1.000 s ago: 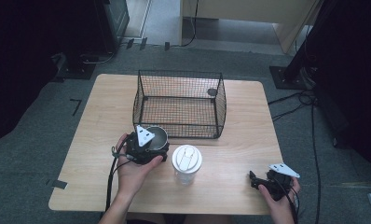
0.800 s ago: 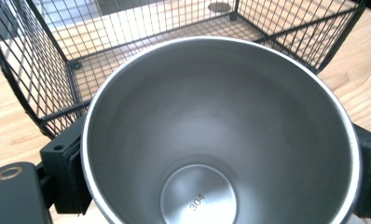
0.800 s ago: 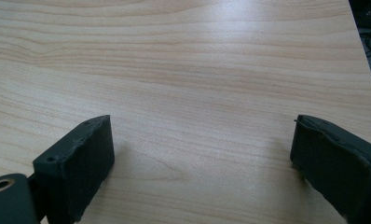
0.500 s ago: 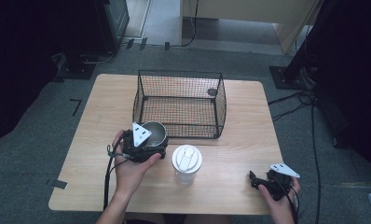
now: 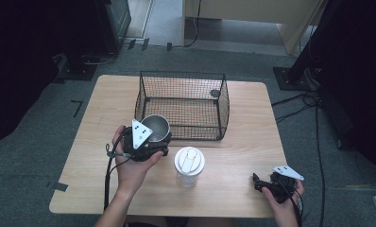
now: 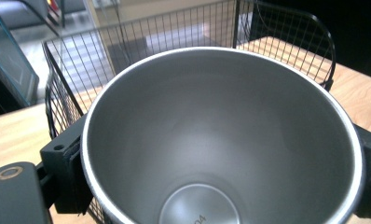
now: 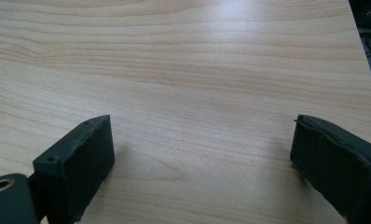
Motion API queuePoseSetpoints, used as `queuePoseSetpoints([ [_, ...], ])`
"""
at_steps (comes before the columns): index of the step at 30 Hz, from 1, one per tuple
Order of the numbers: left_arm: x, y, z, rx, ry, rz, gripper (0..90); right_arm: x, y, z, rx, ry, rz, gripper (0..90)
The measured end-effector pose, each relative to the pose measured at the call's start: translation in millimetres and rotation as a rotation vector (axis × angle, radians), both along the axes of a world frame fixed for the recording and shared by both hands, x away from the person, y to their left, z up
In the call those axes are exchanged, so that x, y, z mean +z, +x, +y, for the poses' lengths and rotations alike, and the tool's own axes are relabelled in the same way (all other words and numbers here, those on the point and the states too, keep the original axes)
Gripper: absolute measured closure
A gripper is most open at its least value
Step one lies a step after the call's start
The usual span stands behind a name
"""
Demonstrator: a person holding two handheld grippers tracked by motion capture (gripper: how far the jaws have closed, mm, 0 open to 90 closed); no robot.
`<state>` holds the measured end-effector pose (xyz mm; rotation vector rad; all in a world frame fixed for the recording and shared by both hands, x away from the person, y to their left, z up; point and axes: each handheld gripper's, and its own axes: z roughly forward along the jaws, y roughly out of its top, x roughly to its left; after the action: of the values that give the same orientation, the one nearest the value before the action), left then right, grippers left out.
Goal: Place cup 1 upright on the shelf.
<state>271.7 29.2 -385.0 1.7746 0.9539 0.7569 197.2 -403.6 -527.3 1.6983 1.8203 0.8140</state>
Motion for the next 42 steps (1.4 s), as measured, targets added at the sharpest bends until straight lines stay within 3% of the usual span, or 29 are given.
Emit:
queuePoseSetpoints([
  [11, 12.5, 0.6, -3.2, -0.006, -0.017, -0.078, 7.7, 0.0, 0.0, -0.1, 0.001, -0.001, 0.000, 6.2],
  [16, 19.9, 1.1, -6.0, -0.011, -0.038, -0.139, 7.7, 0.0, 0.0, -0.1, 0.001, -0.001, 0.000, 6.2],
  [26, 31.7, 7.1, -12.7, -0.017, -0.056, -0.217, 7.7, -0.1, 0.1, -0.1, 0.001, -0.001, -0.001, 6.2],
  [42, 40.7, 31.9, -23.4, -0.029, -0.098, -0.277, 7.7, -0.1, 0.1, -0.1, 0.000, -0.001, -0.001, 6.2],
])
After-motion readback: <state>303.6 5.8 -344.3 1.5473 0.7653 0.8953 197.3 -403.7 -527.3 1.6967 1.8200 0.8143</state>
